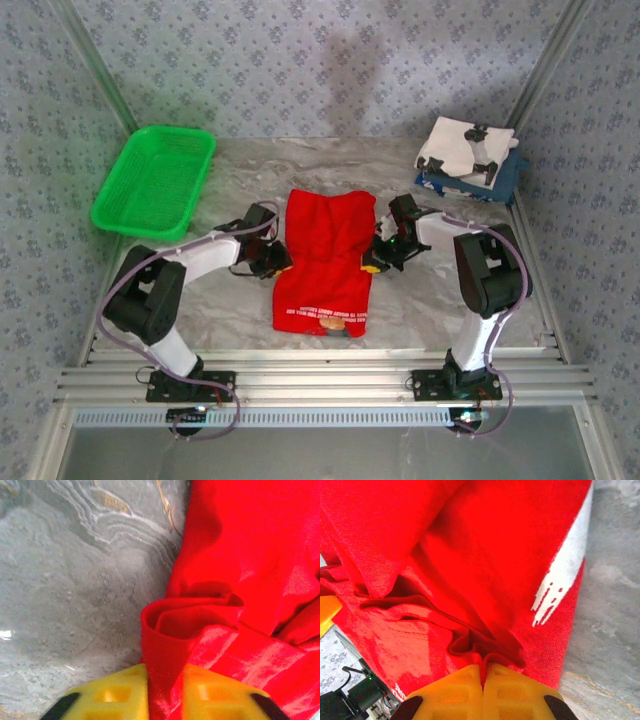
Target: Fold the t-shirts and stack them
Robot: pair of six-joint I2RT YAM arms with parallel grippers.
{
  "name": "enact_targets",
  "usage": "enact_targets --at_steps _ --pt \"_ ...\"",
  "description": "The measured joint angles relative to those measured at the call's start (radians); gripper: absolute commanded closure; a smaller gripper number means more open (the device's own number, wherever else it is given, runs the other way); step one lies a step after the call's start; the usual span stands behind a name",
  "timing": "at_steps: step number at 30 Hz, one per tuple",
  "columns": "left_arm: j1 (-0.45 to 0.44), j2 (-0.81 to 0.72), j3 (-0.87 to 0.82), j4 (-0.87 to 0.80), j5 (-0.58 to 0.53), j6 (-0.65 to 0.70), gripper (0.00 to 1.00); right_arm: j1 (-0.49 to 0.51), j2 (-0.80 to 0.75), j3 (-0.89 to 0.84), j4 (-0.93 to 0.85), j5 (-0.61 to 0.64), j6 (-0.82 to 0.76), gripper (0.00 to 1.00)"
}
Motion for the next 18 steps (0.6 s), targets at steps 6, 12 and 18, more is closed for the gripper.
enact_targets --at_steps 6,12,18 --pt "0.000 -0.038 -0.051 0.009 0.008 -0.011 0.72 0.000 0.000 0.000 0.002 -0.009 0.000 0.96" --pt "0.000 -0.039 -0.051 0.015 0.015 -0.008 0.89 0.000 0.000 0.000 0.002 -0.010 0.000 0.96" --pt "0.000 -0.039 -0.043 0.019 0.027 -0.001 0.98 0.000 -0.001 0.000 0.003 -0.010 0.000 0.96"
